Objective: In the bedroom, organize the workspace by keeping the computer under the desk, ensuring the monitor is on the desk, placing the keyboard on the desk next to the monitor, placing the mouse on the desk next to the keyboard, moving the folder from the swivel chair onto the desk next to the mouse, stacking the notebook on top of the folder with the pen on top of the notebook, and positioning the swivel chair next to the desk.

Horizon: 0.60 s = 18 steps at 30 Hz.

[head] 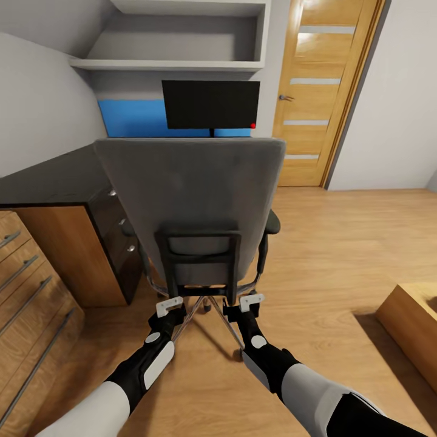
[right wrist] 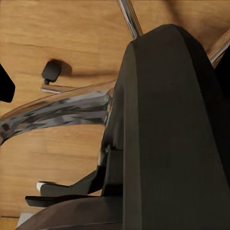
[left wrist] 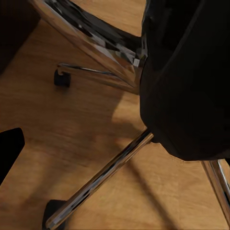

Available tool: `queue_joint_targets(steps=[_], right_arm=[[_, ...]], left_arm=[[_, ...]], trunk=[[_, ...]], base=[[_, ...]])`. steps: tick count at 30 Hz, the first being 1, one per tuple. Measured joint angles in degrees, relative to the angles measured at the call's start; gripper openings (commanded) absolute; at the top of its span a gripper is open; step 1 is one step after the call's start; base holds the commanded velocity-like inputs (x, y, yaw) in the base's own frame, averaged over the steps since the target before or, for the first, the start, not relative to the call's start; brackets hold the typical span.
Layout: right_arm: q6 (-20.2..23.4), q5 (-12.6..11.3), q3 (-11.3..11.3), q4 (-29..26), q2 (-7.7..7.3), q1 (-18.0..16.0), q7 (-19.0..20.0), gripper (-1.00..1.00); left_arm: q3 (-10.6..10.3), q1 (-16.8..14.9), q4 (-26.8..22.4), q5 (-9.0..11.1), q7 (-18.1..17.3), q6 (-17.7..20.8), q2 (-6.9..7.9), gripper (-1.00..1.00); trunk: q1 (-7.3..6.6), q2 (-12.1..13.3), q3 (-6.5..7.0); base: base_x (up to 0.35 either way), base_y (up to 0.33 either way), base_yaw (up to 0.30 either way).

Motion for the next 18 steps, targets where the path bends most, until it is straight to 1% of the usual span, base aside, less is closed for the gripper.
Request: queue_joint_targets(steps=[7, 14, 18], right_arm=[[0.0, 0.0, 0.1, 0.0, 0.00, 0.0, 0.0, 1.00], [0.1, 0.2, 0.3, -0.1, 0.00, 0.0, 0.0, 1.00], [0.1, 0.3, 0.3, -0.1, 0.00, 0.0, 0.1, 1.00]], left_arm=[[0.0, 0.0, 0.0, 0.0, 0.1, 0.0, 0.08, 1.00], [-0.1, 0.0, 0.0, 0.0, 0.0, 0.0, 0.08, 1.00], [-0.1, 0.0, 0.0, 0.0, 0.1, 0.0, 0.01, 1.00]], trunk=[[-0.01, 0.0, -0.09], [-0.02, 0.0, -0.25], [-0.02, 0.0, -0.34]], base=[[0.147, 0.000, 0.152], [0.288, 0.000, 0.175], [0.266, 0.000, 0.091]])
